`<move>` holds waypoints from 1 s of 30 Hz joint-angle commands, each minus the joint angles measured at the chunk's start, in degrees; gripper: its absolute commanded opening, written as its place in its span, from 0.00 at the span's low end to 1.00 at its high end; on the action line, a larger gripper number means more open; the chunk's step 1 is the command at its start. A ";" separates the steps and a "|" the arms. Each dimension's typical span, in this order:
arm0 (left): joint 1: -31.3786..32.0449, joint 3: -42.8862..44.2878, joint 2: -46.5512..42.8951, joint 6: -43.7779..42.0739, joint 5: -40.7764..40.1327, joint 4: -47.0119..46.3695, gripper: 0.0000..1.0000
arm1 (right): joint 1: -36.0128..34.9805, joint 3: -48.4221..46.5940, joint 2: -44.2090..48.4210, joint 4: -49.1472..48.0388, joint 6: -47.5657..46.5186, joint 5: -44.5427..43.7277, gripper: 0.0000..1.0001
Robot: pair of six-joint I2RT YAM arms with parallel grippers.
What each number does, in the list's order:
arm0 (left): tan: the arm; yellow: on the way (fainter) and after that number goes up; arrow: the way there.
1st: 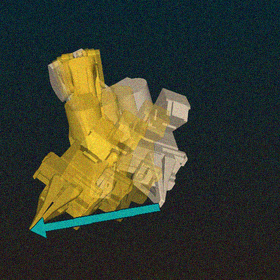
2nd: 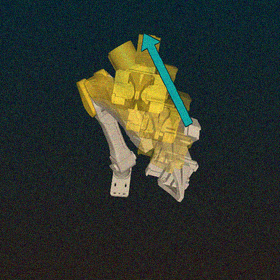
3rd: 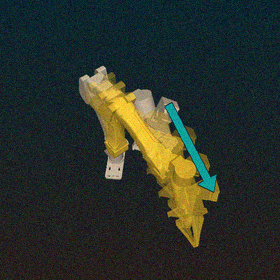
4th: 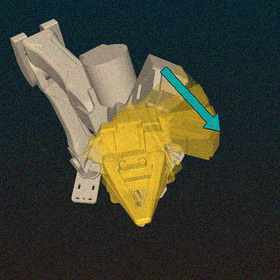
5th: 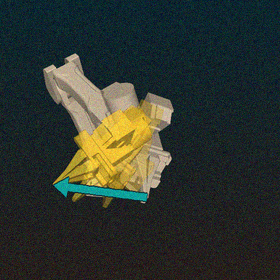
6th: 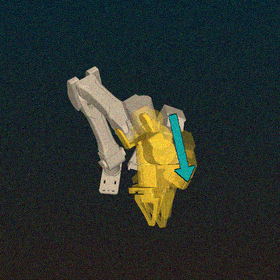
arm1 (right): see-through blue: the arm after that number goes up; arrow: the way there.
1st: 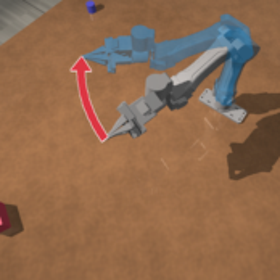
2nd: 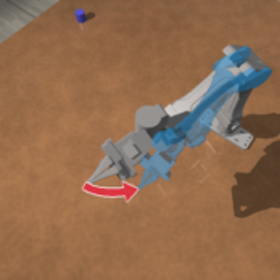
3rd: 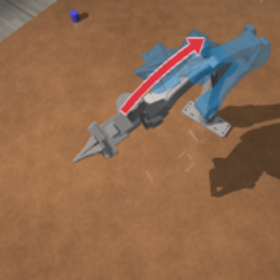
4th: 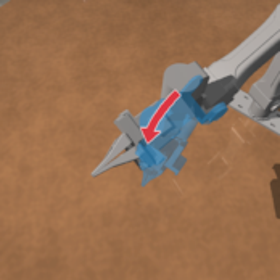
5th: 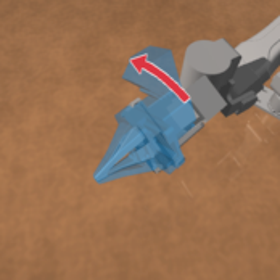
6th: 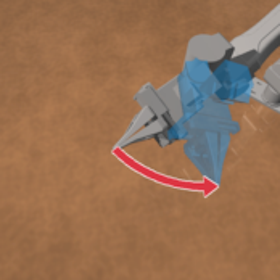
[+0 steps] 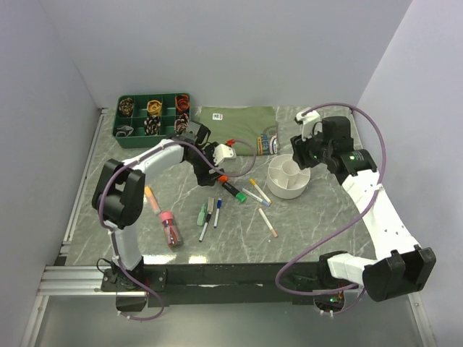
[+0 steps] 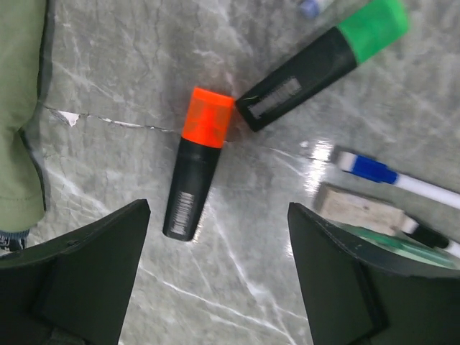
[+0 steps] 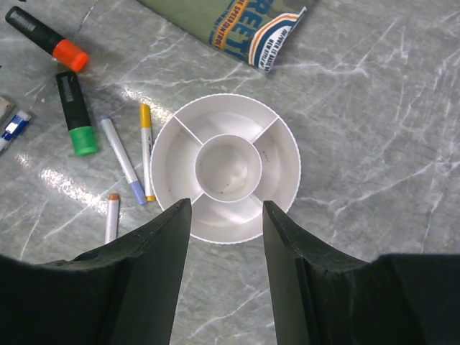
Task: Sort the stationery into containers
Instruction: Pick up the pen from the center of the board.
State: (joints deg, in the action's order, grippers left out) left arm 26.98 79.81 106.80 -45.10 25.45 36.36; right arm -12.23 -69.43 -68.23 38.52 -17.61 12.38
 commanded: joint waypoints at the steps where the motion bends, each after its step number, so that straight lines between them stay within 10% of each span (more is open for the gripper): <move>1: 0.78 2.98 2.44 -3.06 -1.81 -0.76 0.83 | 2.03 -0.54 3.71 0.06 -0.15 2.03 0.52; 25: 4.66 8.43 13.69 -7.01 -4.80 -4.55 0.60 | 4.58 7.03 13.82 0.06 0.38 2.47 0.51; 30: 5.01 10.45 15.36 -7.63 -4.71 -0.86 0.32 | 5.20 8.08 14.26 0.33 0.03 2.74 0.50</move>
State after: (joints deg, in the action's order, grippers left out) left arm 31.46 87.85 120.07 -50.48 20.97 32.40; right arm -7.77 -62.17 -55.53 39.51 -17.65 14.55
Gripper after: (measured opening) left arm 0.401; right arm 0.511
